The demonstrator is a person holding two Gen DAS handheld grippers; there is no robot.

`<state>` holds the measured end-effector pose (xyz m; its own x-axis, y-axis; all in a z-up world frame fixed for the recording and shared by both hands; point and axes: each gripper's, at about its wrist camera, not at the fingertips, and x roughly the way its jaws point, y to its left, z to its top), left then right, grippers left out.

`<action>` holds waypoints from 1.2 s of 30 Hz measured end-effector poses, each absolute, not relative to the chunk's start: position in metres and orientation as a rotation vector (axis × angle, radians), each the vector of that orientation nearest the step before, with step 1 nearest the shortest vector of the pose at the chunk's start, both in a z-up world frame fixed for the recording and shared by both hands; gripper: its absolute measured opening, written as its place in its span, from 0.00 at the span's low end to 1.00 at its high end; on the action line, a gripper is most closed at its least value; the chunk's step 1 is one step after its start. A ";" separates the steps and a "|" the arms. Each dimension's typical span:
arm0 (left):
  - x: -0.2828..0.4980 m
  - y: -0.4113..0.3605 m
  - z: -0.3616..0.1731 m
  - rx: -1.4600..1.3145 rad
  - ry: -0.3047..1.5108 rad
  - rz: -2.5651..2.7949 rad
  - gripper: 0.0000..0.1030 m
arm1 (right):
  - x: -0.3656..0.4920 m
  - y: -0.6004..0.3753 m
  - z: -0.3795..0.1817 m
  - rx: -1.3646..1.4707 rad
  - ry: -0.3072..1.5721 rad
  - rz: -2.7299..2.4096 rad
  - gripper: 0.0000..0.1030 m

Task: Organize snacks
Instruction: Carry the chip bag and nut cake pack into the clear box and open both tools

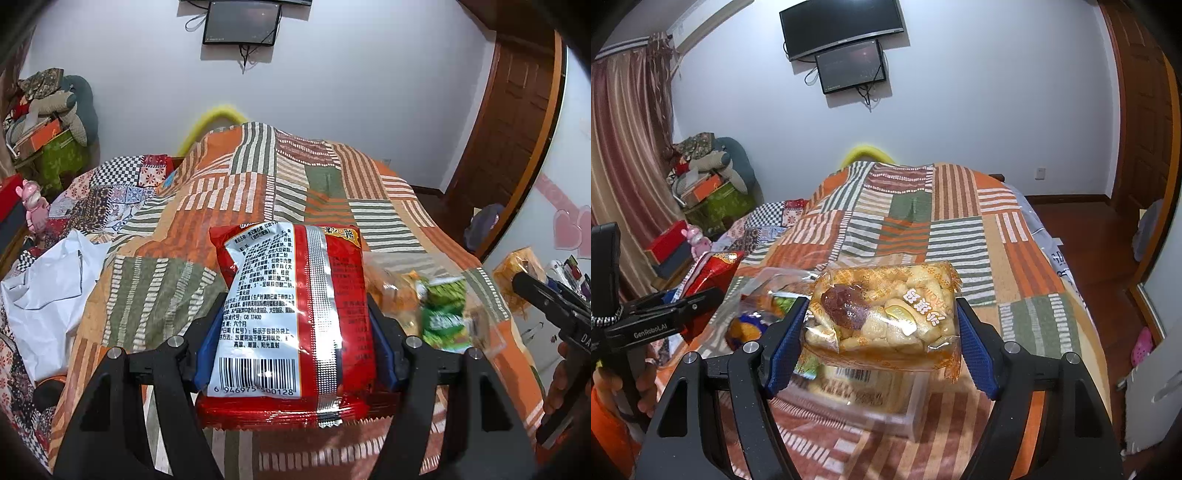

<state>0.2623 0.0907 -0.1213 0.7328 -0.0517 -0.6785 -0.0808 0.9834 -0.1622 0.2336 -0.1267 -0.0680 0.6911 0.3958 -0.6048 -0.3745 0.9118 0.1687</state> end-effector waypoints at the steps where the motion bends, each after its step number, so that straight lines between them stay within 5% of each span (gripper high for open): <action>1: 0.268 0.092 -0.123 -0.188 0.754 0.017 0.65 | 0.236 -0.126 -0.069 0.032 0.686 0.429 0.71; 18: 0.312 0.095 -0.141 -0.217 0.824 -0.022 0.66 | 0.266 -0.111 -0.088 0.018 0.762 0.430 0.71; 26: 0.312 0.095 -0.139 -0.214 0.822 0.000 0.77 | 0.272 -0.115 -0.093 0.034 0.799 0.440 0.73; 36: 0.296 0.094 -0.122 -0.214 0.799 -0.010 0.78 | 0.260 -0.123 -0.079 0.043 0.778 0.440 0.73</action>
<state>0.2964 0.0938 -0.1219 0.6983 -0.0895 -0.7102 -0.0718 0.9784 -0.1939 0.2604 -0.1226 -0.0794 0.6265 0.3990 -0.6696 -0.3679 0.9087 0.1973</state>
